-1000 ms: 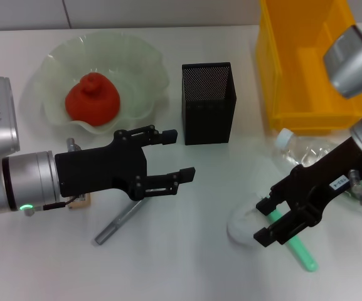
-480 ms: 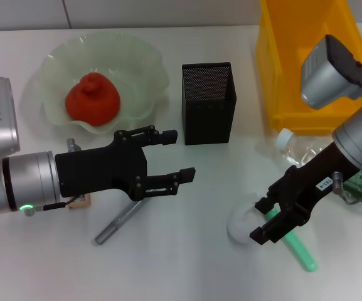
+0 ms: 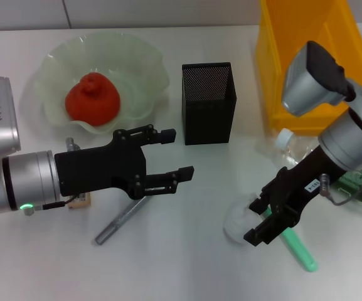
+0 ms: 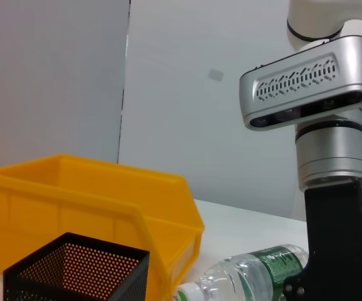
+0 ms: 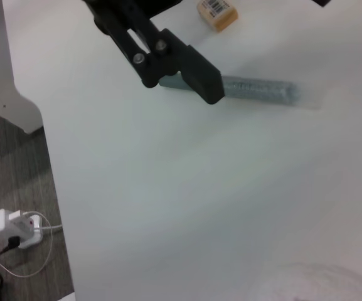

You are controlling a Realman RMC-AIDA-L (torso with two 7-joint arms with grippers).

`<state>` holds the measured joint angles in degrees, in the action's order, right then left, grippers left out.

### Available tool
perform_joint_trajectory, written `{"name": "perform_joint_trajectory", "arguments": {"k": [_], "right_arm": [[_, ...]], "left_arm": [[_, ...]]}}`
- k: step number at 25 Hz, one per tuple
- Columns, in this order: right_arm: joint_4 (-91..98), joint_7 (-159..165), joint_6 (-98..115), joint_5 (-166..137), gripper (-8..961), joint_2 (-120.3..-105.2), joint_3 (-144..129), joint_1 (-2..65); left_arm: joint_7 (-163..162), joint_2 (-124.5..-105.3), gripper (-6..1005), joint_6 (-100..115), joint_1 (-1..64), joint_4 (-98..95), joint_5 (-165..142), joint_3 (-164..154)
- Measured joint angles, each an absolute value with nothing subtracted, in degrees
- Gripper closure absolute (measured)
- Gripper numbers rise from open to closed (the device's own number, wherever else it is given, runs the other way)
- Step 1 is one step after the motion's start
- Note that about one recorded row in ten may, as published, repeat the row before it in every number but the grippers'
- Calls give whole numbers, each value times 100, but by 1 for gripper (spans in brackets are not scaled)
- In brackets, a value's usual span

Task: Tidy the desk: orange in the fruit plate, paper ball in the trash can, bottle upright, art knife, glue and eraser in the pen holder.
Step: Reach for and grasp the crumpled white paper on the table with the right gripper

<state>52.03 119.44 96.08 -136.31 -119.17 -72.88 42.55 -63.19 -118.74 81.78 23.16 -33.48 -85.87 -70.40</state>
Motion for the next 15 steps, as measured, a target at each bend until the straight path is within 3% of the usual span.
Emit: {"name": "perform_joint_trajectory", "arguments": {"k": [10,15], "right_arm": [[5041,11988,9376,-13632,235,-11927,-7522,4365],[5104,11983,9418,-13632,388,-11927,-7524,4358]], "left_arm": [[-6319,-11874,215,8136,2294,-3343,-8587,-7040],[-6319,-11874,215,8130,2285,-3340,-8587,-7040]]}}
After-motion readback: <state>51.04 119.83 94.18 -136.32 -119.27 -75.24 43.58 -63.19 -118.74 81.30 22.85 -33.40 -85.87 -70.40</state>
